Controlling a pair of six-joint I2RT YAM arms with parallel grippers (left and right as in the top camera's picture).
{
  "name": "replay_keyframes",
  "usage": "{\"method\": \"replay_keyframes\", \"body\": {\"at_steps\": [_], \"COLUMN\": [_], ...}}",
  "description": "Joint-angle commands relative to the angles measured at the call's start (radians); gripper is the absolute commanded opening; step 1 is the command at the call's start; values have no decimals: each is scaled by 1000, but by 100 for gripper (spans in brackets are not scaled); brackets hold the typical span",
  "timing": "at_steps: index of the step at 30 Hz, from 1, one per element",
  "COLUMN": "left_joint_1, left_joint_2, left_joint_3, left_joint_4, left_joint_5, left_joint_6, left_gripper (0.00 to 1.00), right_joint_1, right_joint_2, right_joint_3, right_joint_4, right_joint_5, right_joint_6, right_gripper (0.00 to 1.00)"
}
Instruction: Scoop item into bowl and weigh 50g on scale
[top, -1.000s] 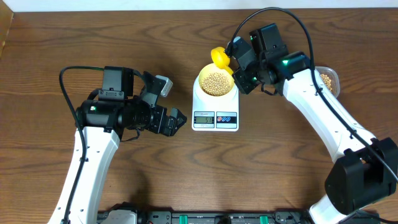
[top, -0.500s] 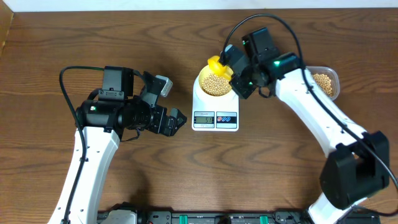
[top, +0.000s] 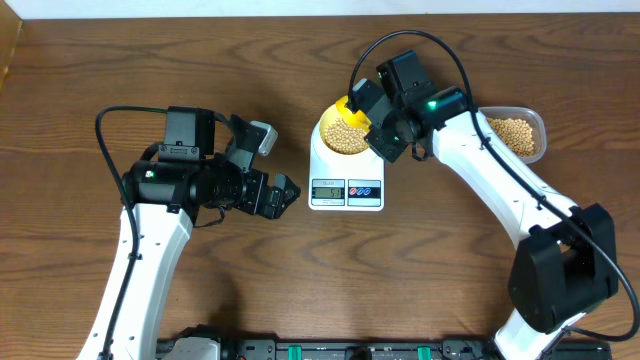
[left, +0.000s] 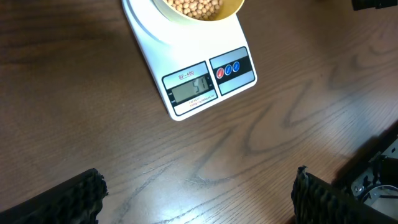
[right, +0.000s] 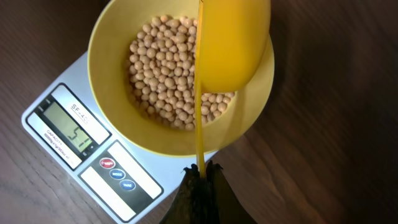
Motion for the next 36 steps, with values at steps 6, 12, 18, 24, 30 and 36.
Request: {"method": "replay_keyframes", "body": {"at_steps": [6,12,18,24,30,36], "left_joint_1": [5,5,5,5,5,5], "left_joint_2": [4,4,4,4,4,4], "left_joint_3": [-5,-5,-5,-5,-5,-5], "left_joint_4": [-3,-3,-3,-3,-3,-3], "left_joint_5": [-9,-9,-9,-9,-9,-9], "left_joint_6": [6,6,6,6,6,6], "left_gripper": [98,98,98,98,98,98], "right_joint_1": [26,32,35,35,35,35], "right_joint_2": [21,37,47,49,51,57], "right_joint_3": [21,21,21,21,21,21], "right_joint_4": [0,-1,0,0,0,0], "right_joint_5": [22,60,60,60,60,60], "right_joint_6": [-14,-14,-14,-14,-14,-14], "right_gripper": [1,1,1,1,1,1]}}
